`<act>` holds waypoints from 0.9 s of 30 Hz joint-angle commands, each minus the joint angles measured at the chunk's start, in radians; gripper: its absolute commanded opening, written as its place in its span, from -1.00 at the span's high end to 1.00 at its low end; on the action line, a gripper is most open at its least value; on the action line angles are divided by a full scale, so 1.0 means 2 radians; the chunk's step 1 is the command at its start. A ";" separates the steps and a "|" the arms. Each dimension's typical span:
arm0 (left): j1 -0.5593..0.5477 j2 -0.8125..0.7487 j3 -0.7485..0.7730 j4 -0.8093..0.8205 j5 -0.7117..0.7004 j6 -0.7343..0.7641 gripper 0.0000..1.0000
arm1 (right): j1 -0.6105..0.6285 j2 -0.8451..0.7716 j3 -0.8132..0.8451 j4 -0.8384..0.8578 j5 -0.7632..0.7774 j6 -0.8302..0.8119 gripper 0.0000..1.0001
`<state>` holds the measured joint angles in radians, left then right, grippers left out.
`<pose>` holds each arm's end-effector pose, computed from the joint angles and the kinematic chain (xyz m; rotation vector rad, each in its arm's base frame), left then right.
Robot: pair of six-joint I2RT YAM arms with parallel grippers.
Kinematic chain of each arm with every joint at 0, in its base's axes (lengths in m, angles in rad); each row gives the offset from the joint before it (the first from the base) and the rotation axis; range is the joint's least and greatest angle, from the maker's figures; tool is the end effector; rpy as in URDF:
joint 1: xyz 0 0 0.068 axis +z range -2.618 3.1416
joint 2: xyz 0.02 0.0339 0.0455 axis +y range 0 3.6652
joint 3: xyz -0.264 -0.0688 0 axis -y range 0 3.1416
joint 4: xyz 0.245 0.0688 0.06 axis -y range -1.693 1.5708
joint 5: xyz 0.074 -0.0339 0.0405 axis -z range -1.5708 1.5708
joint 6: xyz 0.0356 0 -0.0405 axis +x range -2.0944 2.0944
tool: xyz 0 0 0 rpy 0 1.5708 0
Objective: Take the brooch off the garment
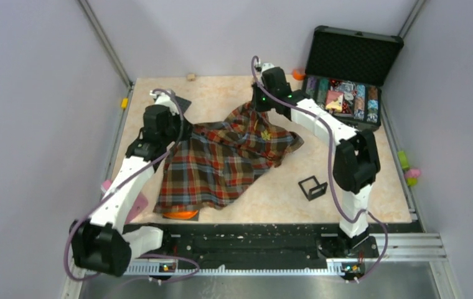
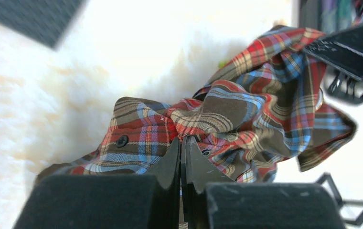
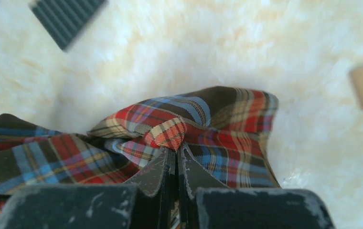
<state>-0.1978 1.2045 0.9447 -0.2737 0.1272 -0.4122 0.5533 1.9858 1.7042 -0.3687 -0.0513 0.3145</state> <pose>0.2656 -0.0578 0.2994 -0.1515 2.1340 -0.4963 0.3952 0.2463 0.2783 -0.2994 2.2533 0.5266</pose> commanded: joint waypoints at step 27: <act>-0.118 -0.151 0.104 -0.022 -0.126 0.071 1.00 | 0.049 -0.313 0.020 -0.093 0.100 -0.003 1.00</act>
<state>-0.4381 0.9558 1.0962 -0.3271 -0.0521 -0.2756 0.6064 1.4197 1.6745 -0.4702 0.1055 0.2523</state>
